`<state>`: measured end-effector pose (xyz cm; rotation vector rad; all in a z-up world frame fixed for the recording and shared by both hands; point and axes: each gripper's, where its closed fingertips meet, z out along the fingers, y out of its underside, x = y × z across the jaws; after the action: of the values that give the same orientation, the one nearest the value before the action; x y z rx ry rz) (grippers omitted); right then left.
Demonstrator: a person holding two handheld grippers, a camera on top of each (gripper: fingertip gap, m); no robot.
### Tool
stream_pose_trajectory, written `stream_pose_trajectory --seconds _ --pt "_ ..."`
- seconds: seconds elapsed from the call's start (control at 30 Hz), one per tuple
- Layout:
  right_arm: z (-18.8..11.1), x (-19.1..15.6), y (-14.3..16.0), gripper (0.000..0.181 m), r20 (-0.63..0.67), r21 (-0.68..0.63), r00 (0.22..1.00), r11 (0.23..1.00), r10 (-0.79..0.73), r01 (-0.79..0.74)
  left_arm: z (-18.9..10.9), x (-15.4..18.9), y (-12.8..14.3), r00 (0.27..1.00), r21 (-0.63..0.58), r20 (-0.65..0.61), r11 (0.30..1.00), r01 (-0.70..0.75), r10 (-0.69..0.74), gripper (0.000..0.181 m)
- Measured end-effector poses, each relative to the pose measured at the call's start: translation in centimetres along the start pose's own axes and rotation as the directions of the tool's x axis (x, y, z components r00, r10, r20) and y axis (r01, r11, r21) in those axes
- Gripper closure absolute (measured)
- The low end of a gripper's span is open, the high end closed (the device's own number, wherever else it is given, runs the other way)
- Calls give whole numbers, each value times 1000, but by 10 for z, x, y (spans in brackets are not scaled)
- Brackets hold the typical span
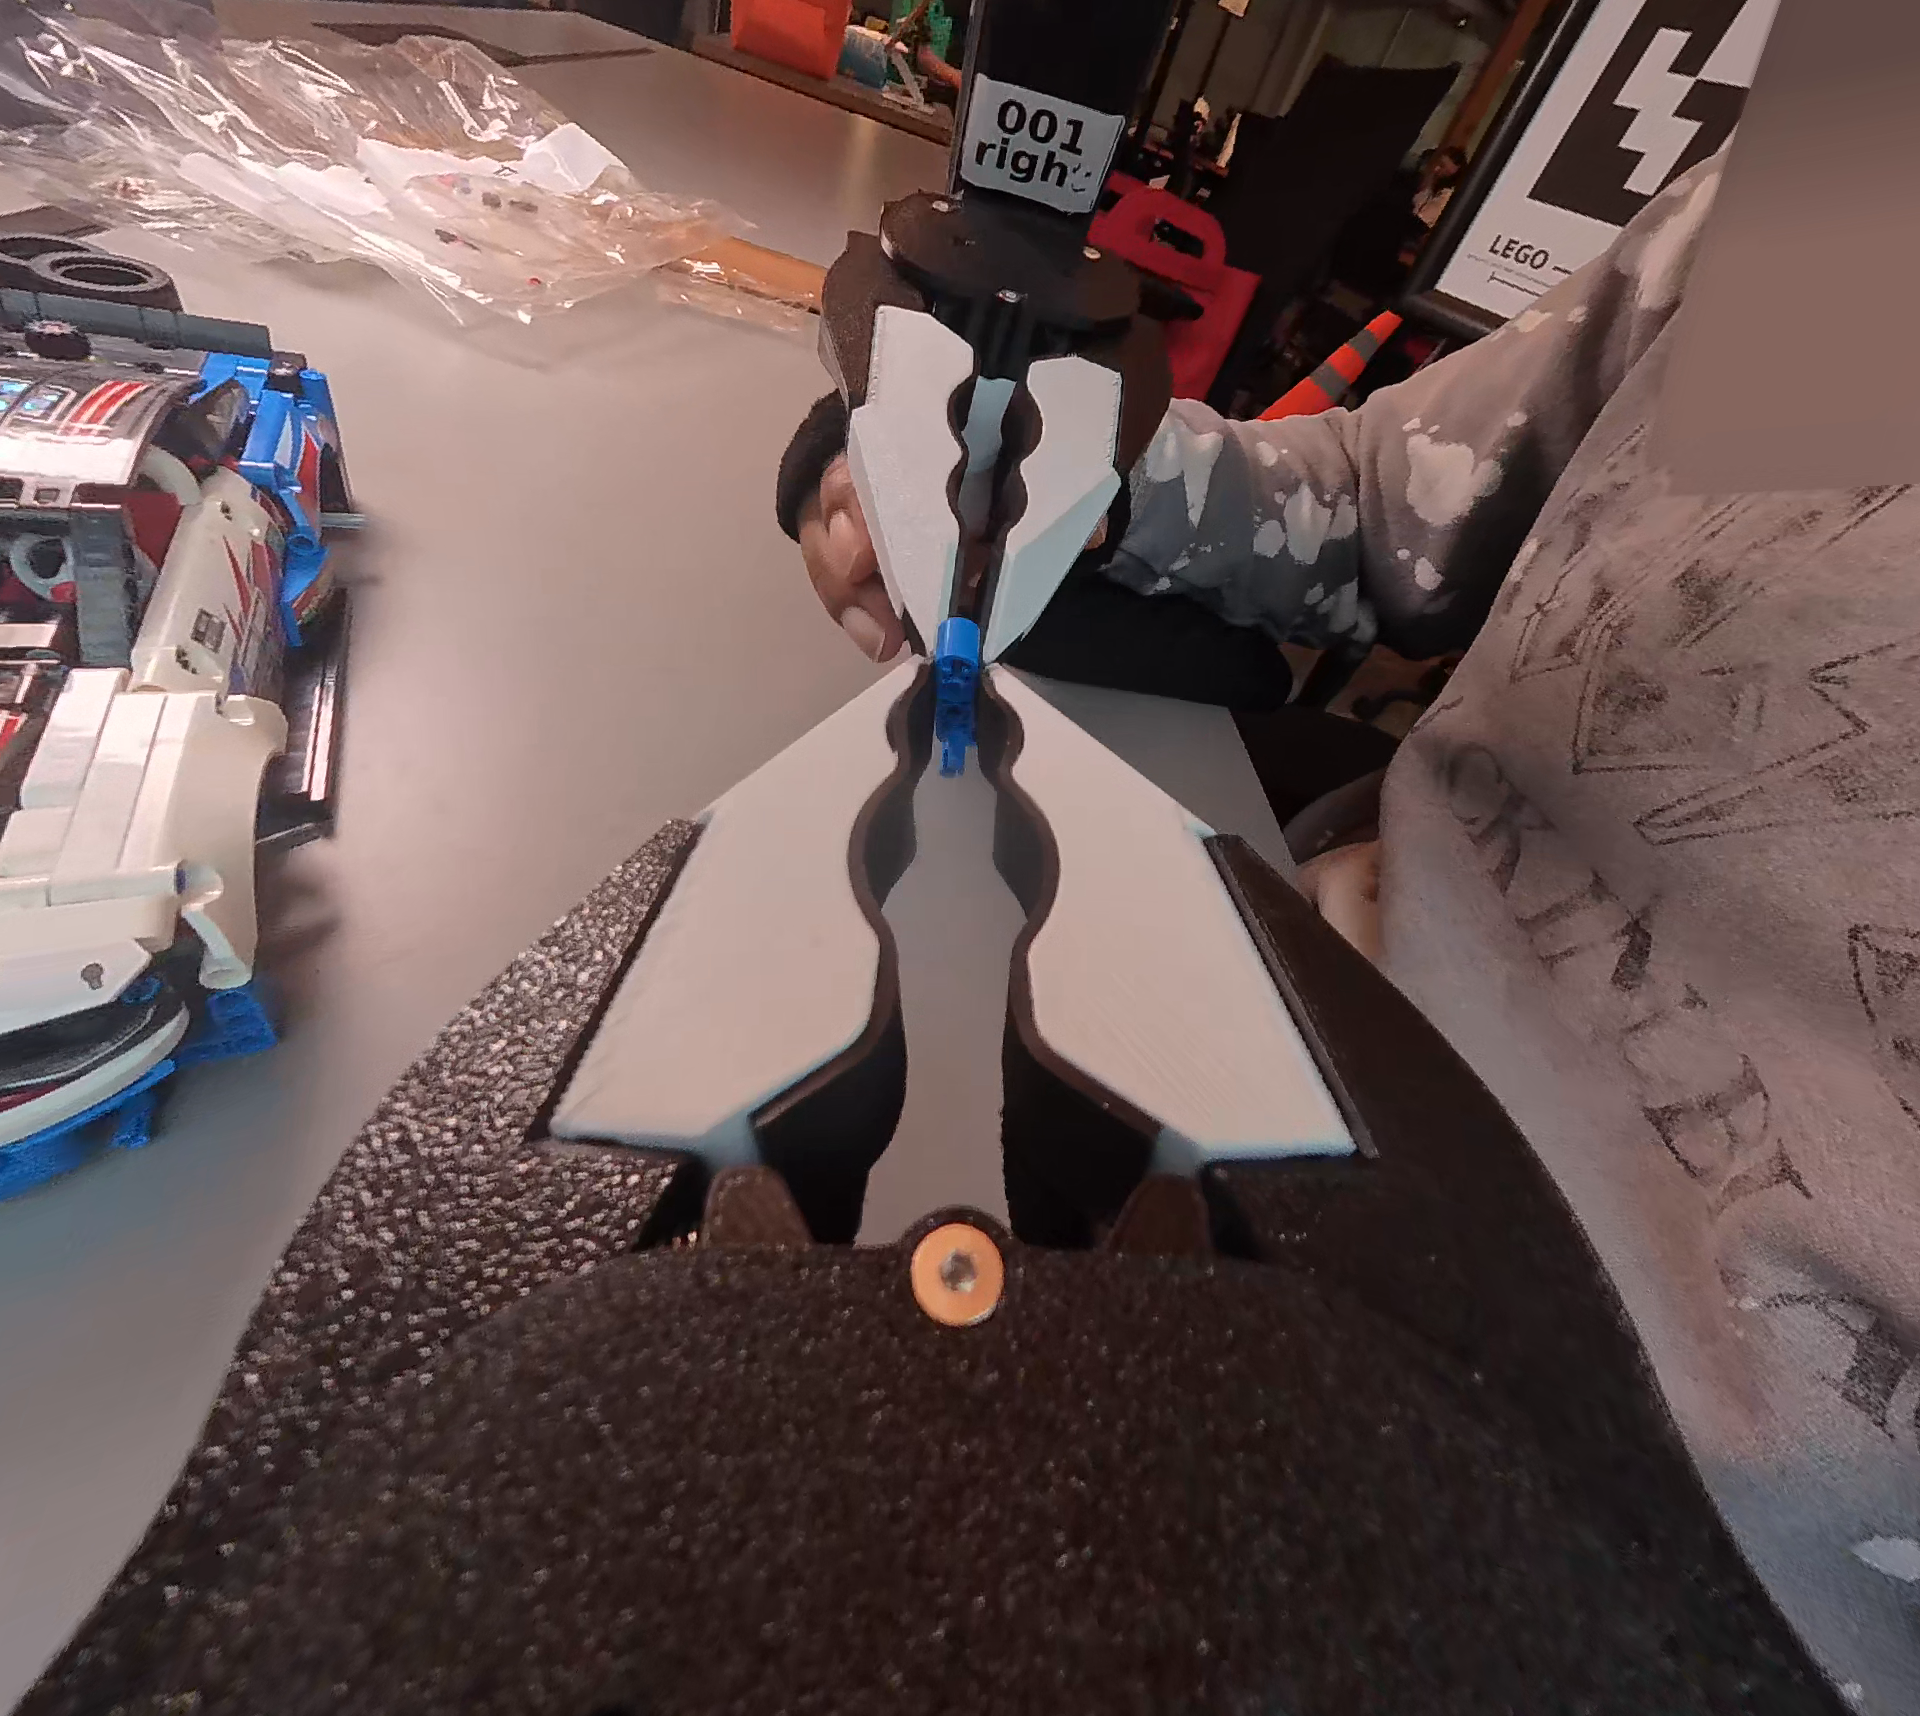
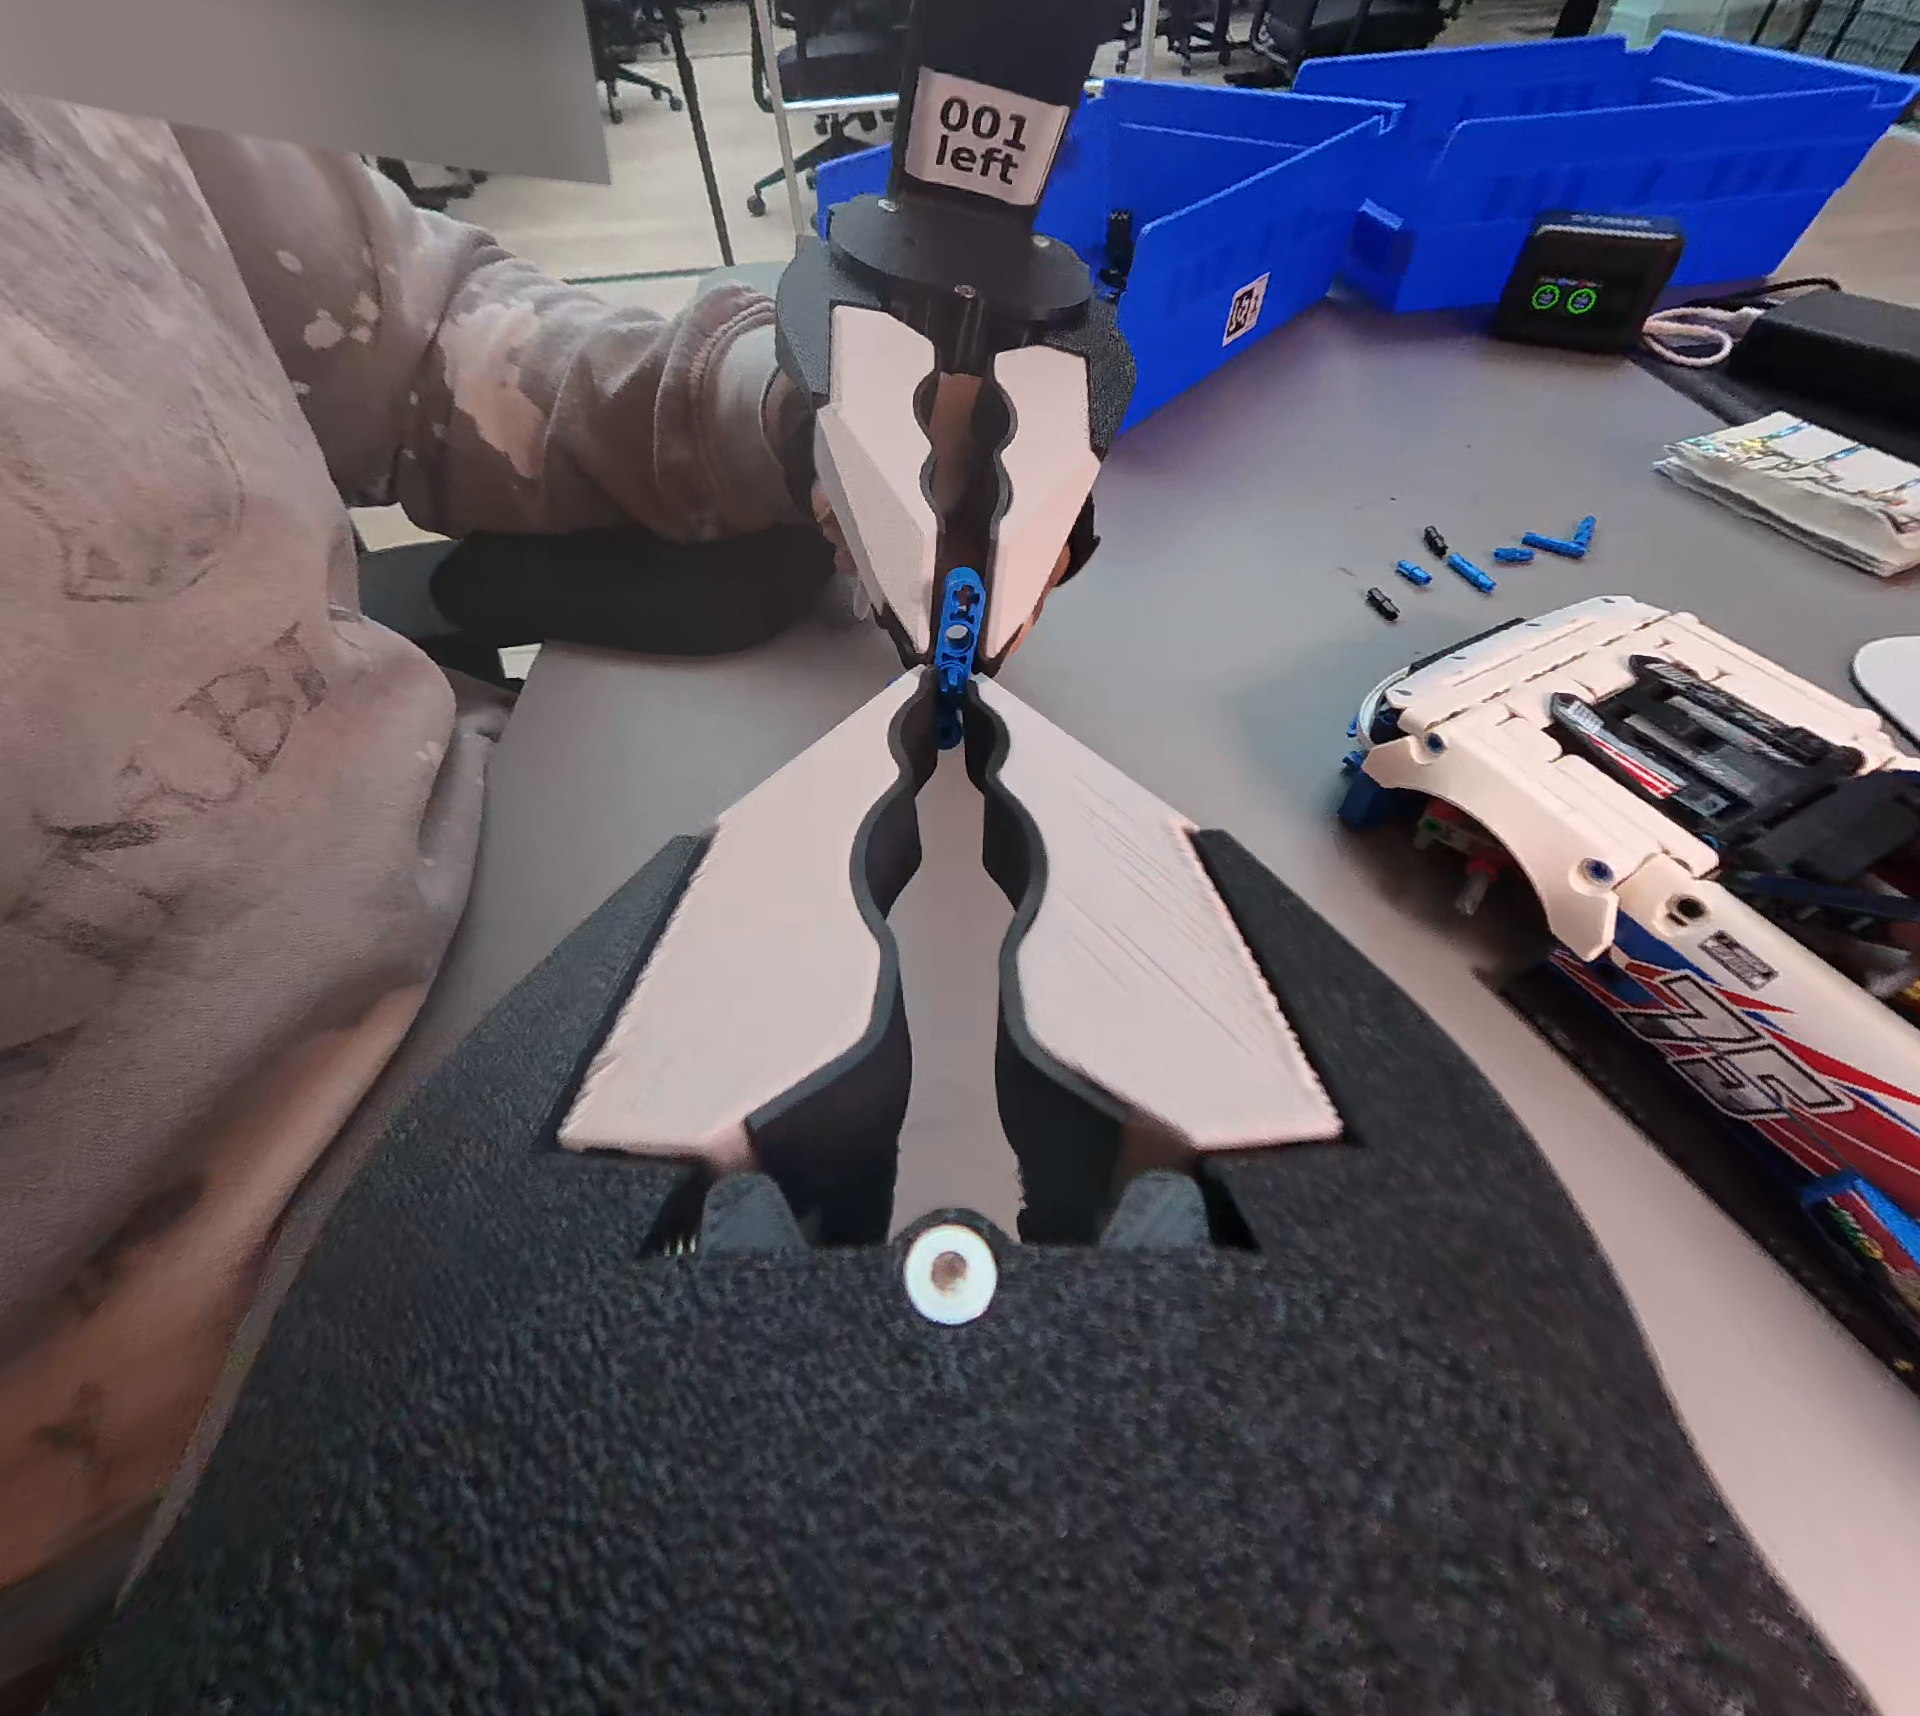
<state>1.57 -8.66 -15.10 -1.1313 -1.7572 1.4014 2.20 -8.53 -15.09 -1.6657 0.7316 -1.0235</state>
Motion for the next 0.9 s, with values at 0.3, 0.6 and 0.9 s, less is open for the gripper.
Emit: stream_pose_trajectory --seconds 0.3,0.6,0.9 --pt "-53 29 -15 181 -74 97 997 995 38 -31 -31 -29 6 993 -13 105 998 63 -61 176" --pt "-20 46 99 178 -156 -478 980 878 -125 36 -21 -29 -10 961 158 -16 949 274 -276 176" --pt "-17 34 51 166 -125 -225 992 974 -8 -20 -12 -26 -6 947 148 -43 935 322 -319 176"
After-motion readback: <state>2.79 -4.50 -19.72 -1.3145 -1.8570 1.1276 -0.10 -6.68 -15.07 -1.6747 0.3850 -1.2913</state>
